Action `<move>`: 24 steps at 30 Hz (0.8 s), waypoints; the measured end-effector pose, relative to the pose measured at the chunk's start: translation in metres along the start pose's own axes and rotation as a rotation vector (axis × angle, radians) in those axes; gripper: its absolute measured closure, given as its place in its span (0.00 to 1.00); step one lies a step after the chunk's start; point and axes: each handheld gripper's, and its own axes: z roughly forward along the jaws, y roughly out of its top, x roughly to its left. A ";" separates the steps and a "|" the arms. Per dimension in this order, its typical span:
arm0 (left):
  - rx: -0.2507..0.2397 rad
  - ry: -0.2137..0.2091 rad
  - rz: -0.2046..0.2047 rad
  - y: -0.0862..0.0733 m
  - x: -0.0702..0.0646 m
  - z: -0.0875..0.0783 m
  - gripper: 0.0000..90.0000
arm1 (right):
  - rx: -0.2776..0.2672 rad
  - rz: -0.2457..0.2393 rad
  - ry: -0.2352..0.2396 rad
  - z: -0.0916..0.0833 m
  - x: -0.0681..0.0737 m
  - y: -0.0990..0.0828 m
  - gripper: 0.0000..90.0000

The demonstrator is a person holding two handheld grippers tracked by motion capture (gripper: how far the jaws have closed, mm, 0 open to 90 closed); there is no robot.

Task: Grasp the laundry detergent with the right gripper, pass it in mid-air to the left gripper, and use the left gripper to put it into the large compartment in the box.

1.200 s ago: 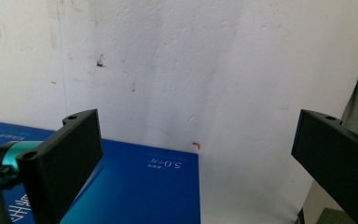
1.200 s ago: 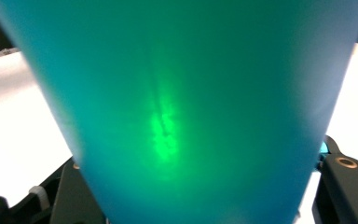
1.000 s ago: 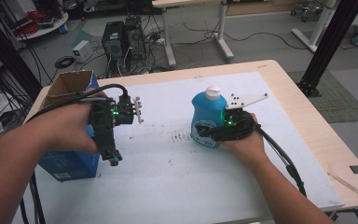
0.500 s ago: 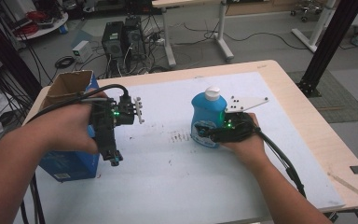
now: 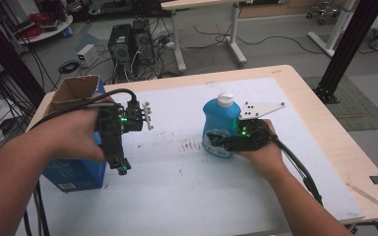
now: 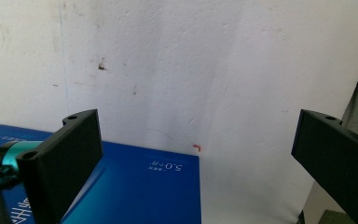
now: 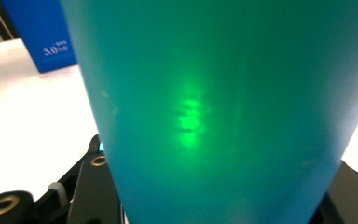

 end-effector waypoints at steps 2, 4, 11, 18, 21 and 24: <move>-0.003 0.001 0.002 0.001 0.000 -0.001 0.02 | 0.004 -0.003 0.016 -0.004 0.000 0.005 0.51; -0.003 0.003 0.006 0.002 0.000 -0.002 0.02 | 0.016 -0.001 0.026 -0.007 0.001 0.009 0.51; -0.023 0.001 0.016 0.005 0.000 -0.011 0.02 | 0.028 -0.016 0.087 -0.020 0.005 0.030 0.51; -0.044 0.003 0.026 0.006 0.000 -0.021 0.02 | 0.030 -0.055 0.147 -0.021 0.015 0.045 0.50; -0.056 -0.001 0.035 0.007 -0.001 -0.027 0.02 | 0.048 -0.080 0.205 -0.017 0.025 0.052 0.50; -0.061 -0.004 0.043 0.008 -0.003 -0.032 0.02 | 0.062 -0.096 0.240 -0.012 0.031 0.053 0.50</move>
